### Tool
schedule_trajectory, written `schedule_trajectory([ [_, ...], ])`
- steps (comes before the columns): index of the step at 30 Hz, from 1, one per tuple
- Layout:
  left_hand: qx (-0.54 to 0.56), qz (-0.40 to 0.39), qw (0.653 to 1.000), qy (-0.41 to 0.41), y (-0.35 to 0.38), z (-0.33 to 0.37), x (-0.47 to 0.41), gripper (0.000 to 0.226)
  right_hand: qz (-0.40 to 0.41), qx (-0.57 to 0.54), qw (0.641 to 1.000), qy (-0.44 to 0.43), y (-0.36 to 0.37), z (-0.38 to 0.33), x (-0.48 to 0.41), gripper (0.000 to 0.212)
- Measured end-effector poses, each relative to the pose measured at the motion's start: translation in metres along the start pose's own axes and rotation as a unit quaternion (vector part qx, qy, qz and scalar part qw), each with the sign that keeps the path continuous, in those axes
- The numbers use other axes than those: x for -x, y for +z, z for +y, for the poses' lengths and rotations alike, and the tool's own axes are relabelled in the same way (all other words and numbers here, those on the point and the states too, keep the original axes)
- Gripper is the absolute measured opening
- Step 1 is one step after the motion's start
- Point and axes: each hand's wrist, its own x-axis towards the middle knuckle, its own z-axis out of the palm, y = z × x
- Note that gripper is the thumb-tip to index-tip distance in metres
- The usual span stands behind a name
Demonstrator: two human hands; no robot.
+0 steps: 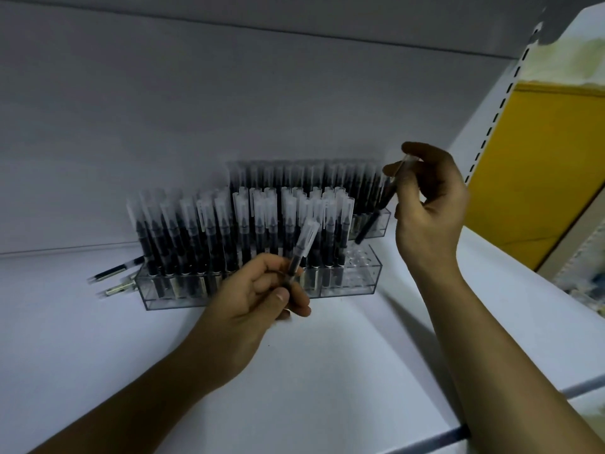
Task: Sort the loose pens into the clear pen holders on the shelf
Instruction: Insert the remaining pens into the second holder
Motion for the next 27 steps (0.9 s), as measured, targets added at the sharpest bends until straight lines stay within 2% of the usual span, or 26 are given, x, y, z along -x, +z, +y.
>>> schedule_trajectory([
  [7, 0.005, 0.006, 1.0, -0.004, 0.0, -0.001, 0.0, 0.024, -0.07, 0.045, 0.996, -0.015, 0.0, 0.003, 0.003, 0.025],
  [13, 0.006, 0.014, 1.0, -0.014, 0.002, 0.002, -0.001, 0.025, -0.17, 0.09, 0.981, -0.04, 0.002, 0.009, 0.004, 0.03],
  [20, 0.006, 0.022, 0.999, -0.029, 0.002, 0.002, 0.001, 0.027, -0.215, 0.117, 0.969, -0.025, 0.002, 0.011, 0.007, 0.033],
  [23, 0.004, 0.027, 0.999, -0.024, 0.002, 0.003, 0.001, 0.027, -0.211, 0.124, 0.969, -0.037, 0.003, 0.01, 0.008, 0.039],
  [25, 0.005, 0.034, 0.999, -0.021, 0.002, 0.003, 0.001, 0.027, -0.164, 0.119, 0.977, -0.06, 0.004, 0.007, 0.009, 0.042],
  [27, 0.005, 0.047, 0.999, -0.013, 0.002, 0.004, 0.001, 0.028, -0.111, 0.091, 0.986, -0.083, 0.005, 0.001, 0.01, 0.035],
])
